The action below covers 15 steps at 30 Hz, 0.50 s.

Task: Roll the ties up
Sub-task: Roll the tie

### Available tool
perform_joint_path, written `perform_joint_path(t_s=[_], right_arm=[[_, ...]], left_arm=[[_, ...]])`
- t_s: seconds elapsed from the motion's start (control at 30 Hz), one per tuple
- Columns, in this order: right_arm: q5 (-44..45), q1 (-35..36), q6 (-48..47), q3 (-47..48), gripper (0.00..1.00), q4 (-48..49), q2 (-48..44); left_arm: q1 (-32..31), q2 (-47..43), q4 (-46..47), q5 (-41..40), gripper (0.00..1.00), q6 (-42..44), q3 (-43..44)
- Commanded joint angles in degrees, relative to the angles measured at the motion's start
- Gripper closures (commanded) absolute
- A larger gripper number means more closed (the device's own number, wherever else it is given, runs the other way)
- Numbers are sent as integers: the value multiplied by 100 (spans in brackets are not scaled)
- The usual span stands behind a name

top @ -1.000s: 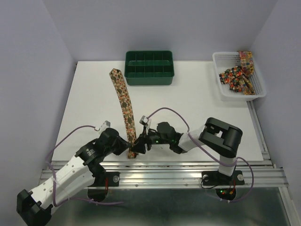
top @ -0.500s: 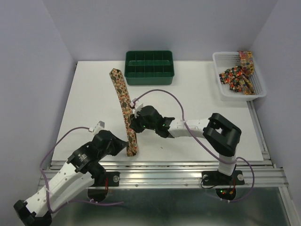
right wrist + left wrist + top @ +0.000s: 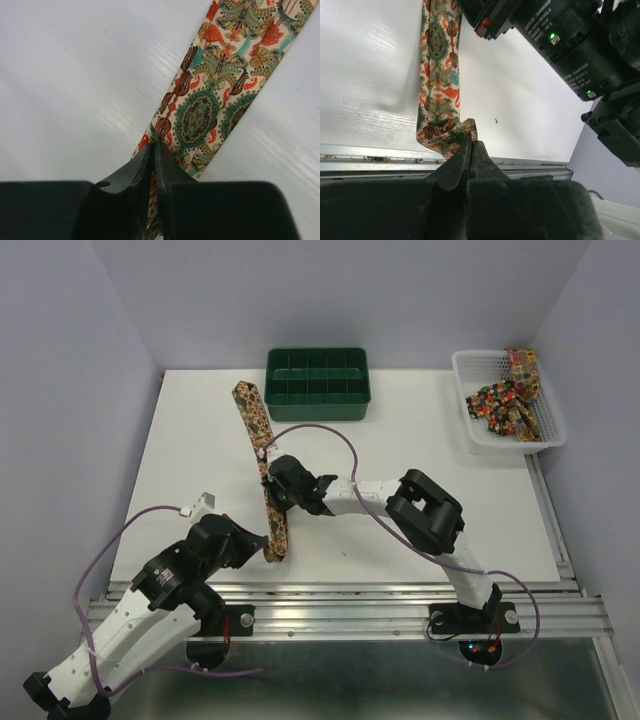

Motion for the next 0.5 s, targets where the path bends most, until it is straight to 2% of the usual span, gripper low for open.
perform_joint_path(t_s=[0.0, 0.17, 0.47], right_arm=[[954, -239, 328, 448, 88, -768, 463], [875, -546, 698, 475, 89, -682, 630], [1192, -564, 365, 845, 88, -718, 745]], left_arm=[[-40, -39, -108, -161, 100, 135, 217], [-40, -39, -161, -337, 100, 127, 296], [-40, 260, -135, -390, 100, 205, 428]])
